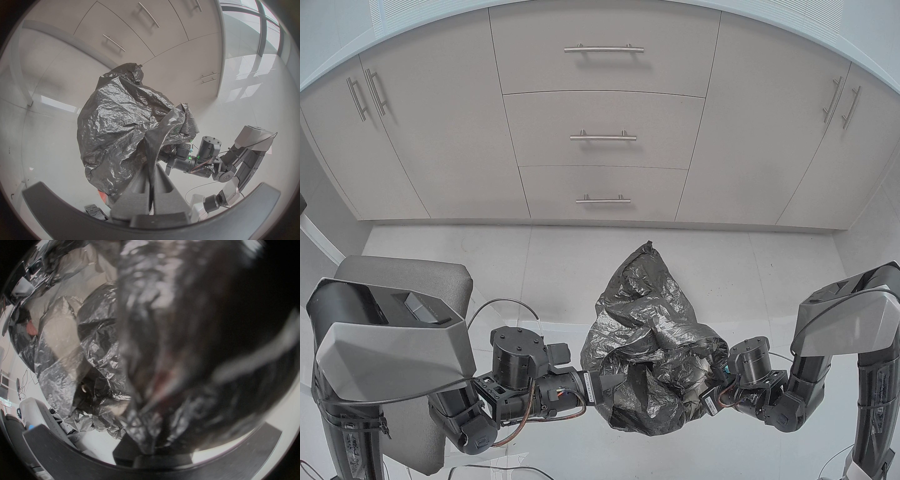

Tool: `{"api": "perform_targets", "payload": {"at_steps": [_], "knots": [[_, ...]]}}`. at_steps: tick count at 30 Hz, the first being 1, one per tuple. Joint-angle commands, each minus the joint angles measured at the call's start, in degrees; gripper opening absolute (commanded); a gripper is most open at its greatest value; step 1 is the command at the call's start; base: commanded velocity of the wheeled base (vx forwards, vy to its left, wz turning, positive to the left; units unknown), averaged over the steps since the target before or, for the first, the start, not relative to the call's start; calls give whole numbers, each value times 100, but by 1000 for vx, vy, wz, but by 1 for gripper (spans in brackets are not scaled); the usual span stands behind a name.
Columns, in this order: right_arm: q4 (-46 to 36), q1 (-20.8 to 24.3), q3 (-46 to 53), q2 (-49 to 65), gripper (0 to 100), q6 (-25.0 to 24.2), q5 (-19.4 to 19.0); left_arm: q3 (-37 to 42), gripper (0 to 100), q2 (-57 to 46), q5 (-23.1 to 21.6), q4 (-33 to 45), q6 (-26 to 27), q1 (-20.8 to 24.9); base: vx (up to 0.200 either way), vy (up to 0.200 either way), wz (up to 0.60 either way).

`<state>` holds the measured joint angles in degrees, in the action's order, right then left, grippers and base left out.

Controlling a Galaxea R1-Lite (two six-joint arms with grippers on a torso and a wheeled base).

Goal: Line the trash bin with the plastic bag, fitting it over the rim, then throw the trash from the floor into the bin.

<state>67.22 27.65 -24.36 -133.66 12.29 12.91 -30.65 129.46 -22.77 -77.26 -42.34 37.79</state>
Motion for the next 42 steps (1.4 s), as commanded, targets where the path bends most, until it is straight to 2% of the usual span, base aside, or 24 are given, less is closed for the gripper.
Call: {"api": "perform_targets", "payload": {"at_steps": [1,5,13,31,32,42], "knots": [[11,-128,-157,-161,0,2,36,-29,0,158,1,-8,-3,-44,0,0,0],[169,-181,-227,-363,0,-33,10,-55,0,228,1,-8,-3,-96,0,0,0],[1171,-313,-227,-864,0,2,10,-64,0,387,1,-8,-3,-105,0,0,0],[1241,-392,-183,-873,0,28,-8,-99,0,510,10,-8,-3,-132,0,0,0],[1241,-392,-183,-873,100,19,-17,-99,0,510,10,-8,6,-132,0,0,0],[1742,-304,10,-749,100,28,-25,-99,0,510,10,-8,6,-123,0,0,0]]}}
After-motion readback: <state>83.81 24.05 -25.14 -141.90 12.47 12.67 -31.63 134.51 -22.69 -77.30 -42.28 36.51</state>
